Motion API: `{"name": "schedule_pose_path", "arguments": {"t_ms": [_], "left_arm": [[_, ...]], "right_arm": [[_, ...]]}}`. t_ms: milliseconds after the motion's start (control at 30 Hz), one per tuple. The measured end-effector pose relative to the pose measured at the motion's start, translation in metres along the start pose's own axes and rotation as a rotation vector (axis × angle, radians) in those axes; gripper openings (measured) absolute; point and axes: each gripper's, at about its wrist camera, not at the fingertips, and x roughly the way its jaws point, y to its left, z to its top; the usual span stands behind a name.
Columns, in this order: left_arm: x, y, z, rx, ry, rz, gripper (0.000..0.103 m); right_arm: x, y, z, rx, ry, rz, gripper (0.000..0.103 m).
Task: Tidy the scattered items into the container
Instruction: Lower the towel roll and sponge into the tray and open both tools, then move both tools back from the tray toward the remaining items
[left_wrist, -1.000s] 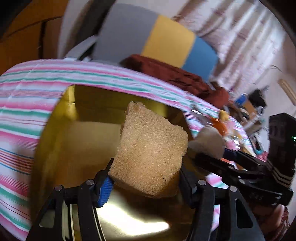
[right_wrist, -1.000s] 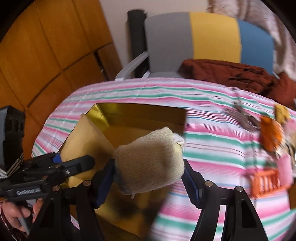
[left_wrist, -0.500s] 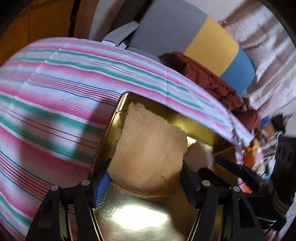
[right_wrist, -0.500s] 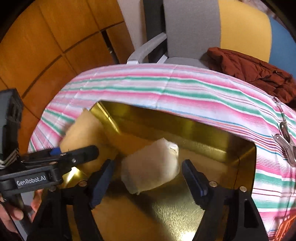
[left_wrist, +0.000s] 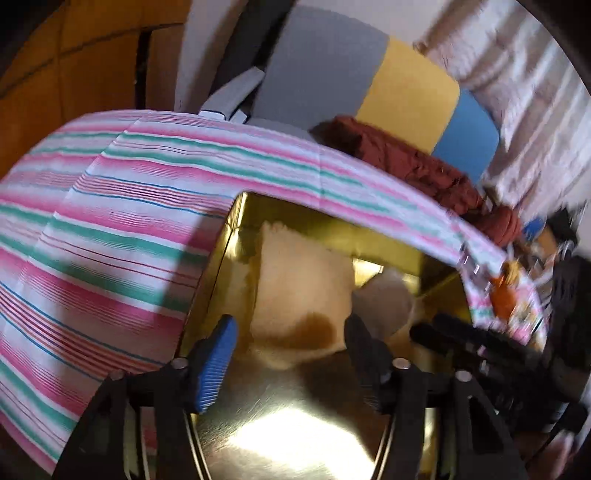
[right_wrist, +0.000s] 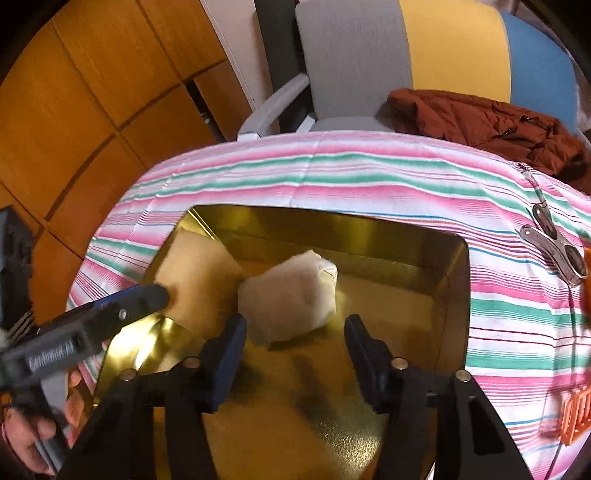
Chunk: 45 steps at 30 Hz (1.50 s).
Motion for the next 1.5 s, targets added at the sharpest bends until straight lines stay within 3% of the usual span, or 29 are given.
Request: {"name": "schedule_pose_path", "arguments": {"t_ms": [267, 667, 833, 1200, 1500], "left_arm": [[-0.004, 0.006, 0.013, 0.019, -0.057, 0.124, 0.053], [-0.006, 0.029, 0.007, -0.166, -0.086, 0.003, 0.053], [-0.016, 0.027, -0.008, -0.196, -0.119, -0.028, 0.053], [-0.033, 0.001, -0.048, -0.208, -0.145, -0.095, 0.055], [-0.052, -0.053, -0.072, -0.089, -0.149, -0.154, 0.055]], "right_arm": [[0.035, -0.001, 0.011, 0.051, 0.057, 0.121, 0.051], [0.067, 0.012, 0.032, 0.012, 0.064, 0.192, 0.054], [0.044, 0.005, 0.023, 0.07, 0.029, 0.209, 0.056], [-0.023, 0.007, -0.014, 0.055, -0.063, 0.157, 0.062], [-0.086, -0.023, -0.054, 0.092, -0.17, 0.109, 0.062]]}}
